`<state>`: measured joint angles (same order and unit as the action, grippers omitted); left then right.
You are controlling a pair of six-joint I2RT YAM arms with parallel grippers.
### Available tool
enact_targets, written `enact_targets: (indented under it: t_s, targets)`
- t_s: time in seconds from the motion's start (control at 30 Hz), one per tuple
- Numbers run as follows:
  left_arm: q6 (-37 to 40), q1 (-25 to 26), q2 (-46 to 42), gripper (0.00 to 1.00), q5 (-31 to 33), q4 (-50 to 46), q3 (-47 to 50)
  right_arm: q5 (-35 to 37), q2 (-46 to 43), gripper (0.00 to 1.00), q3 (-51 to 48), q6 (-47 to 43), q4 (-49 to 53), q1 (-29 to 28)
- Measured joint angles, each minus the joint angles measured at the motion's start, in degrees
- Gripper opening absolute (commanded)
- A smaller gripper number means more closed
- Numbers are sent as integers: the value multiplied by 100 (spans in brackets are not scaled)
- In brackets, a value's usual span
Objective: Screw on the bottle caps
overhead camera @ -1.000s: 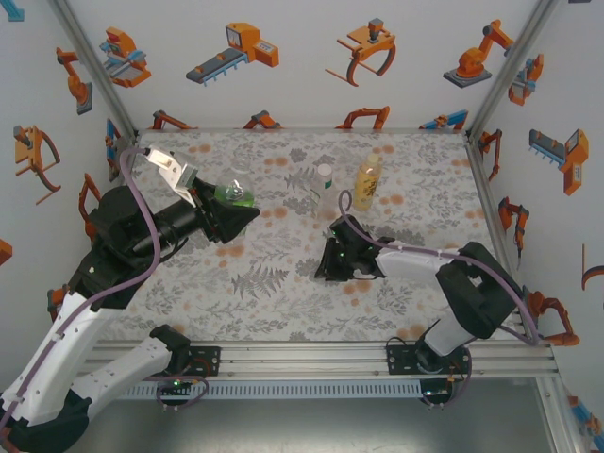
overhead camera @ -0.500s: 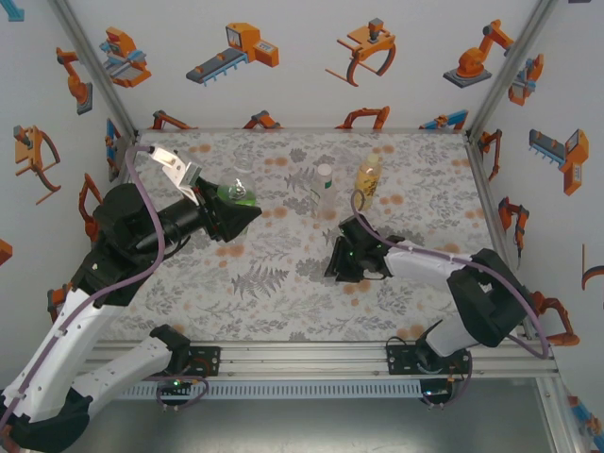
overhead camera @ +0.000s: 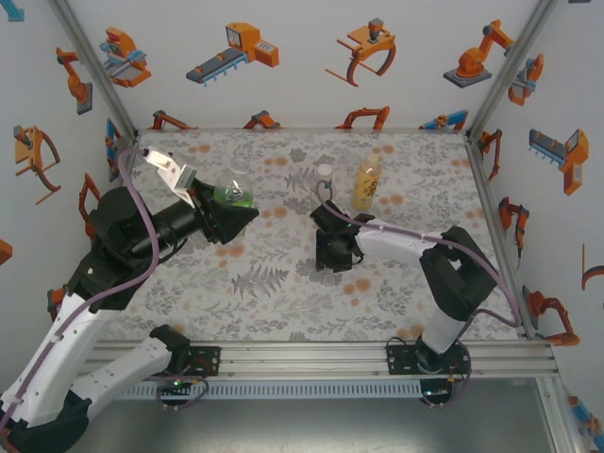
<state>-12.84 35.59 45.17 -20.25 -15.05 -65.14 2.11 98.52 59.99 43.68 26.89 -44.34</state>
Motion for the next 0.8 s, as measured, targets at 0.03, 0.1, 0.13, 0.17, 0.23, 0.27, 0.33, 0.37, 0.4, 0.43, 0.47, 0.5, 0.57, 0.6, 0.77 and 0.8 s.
enact_targets:
  t_s: [0.03, 0.1, 0.13, 0.17, 0.23, 0.27, 0.33, 0.37, 0.4, 0.43, 0.47, 0.5, 0.57, 0.6, 0.77, 0.8]
  targets:
    - [0, 0, -13, 0, 11, 0, 0, 96, 68, 45, 120, -55, 133, -81]
    - [0, 0, -31, 0, 28, -2, 0, 254, 168, 45, 291, -160, 341, -221]
    - [0, 0, -37, 0, 33, -4, 0, 323, 199, 44, 334, -192, 435, -280]
    - [0, 0, -39, 0, 33, -4, 2, 369, 208, 44, 350, -223, 511, -321]
    - [0, 0, -42, 0, 39, -7, 2, 446, 208, 43, 352, -262, 662, -376]
    - [0, 0, -42, 0, 50, -9, 2, 481, 208, 43, 352, -271, 721, -387]
    - [-2, 0, -48, 0, 72, -9, 2, 516, 208, 42, 352, -284, 793, -393]
    - [0, 0, -52, 0, 76, -9, 2, 533, 208, 42, 352, -284, 824, -400]
    - [-2, -2, -57, 0, 83, -7, 2, 549, 208, 42, 352, -284, 852, -411]
    - [-2, -2, -63, 0, 90, -9, 2, 557, 208, 41, 352, -284, 870, -422]
    - [-2, 0, -70, 0, 92, -9, 2, 560, 208, 41, 352, -284, 876, -433]
    - [-2, 0, -72, 0, 94, -7, 2, 568, 208, 41, 352, -284, 883, -450]
    - [-2, 0, -74, 0, 94, -7, 2, 568, 208, 41, 352, -284, 885, -474]
    - [-2, 0, -74, 0, 94, -7, 2, 568, 208, 41, 352, -282, 885, -485]
    - [-4, -2, -74, 0, 94, -7, 2, 542, 208, 41, 352, -280, 883, -498]
    - [-4, 0, -74, 0, 94, -7, 2, 527, 208, 41, 350, -278, 881, -498]
